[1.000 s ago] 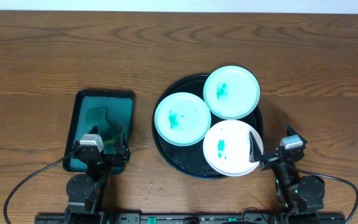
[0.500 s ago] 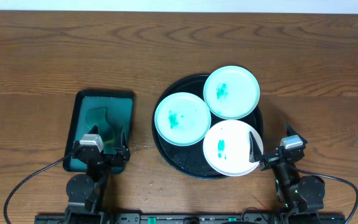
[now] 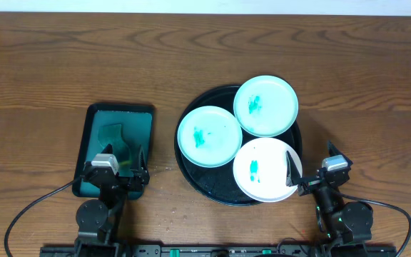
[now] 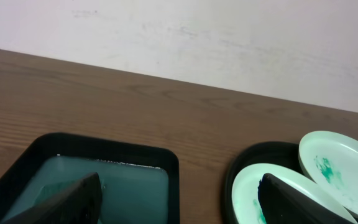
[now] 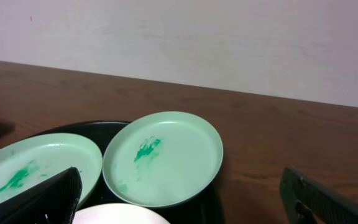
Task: Clean dirty plates on tray and stack at the side
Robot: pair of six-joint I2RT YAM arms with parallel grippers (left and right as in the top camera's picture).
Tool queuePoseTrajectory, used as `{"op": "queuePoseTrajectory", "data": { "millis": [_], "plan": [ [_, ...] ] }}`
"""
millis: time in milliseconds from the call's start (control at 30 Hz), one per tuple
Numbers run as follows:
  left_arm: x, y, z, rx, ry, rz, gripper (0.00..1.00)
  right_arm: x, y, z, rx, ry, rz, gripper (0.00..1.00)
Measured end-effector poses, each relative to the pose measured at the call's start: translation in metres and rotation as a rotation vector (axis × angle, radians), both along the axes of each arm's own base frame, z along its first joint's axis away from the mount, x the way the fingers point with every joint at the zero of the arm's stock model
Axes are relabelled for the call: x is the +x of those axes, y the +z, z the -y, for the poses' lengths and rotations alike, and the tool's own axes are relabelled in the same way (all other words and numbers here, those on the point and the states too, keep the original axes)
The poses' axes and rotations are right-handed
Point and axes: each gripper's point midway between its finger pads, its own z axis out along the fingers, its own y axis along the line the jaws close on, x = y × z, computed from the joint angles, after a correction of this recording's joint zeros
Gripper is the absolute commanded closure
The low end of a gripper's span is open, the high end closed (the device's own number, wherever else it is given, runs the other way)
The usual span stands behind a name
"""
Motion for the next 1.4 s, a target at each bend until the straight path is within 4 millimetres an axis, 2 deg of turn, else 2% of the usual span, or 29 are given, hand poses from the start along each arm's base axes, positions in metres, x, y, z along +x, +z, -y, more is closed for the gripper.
{"op": "queuePoseTrajectory", "data": {
  "millis": [867,1167,1300,1400],
  "plan": [
    [0.0,0.001,0.0,-0.005,-0.001,0.003,0.19,0.0,0.0,0.0,0.0,0.0,0.0,0.01],
    [-0.006,0.027,0.032,-0.041,-0.19,0.107,0.19,0.0,0.0,0.0,0.0,0.0,0.0,0.01],
    [-0.012,0.024,0.047,-0.046,-0.281,0.094,0.19,0.0,0.0,0.0,0.0,0.0,0.0,0.01],
    [-0.015,0.007,0.052,-0.054,-0.315,0.015,0.19,0.0,0.0,0.0,0.0,0.0,0.0,0.01]
  ]
}}
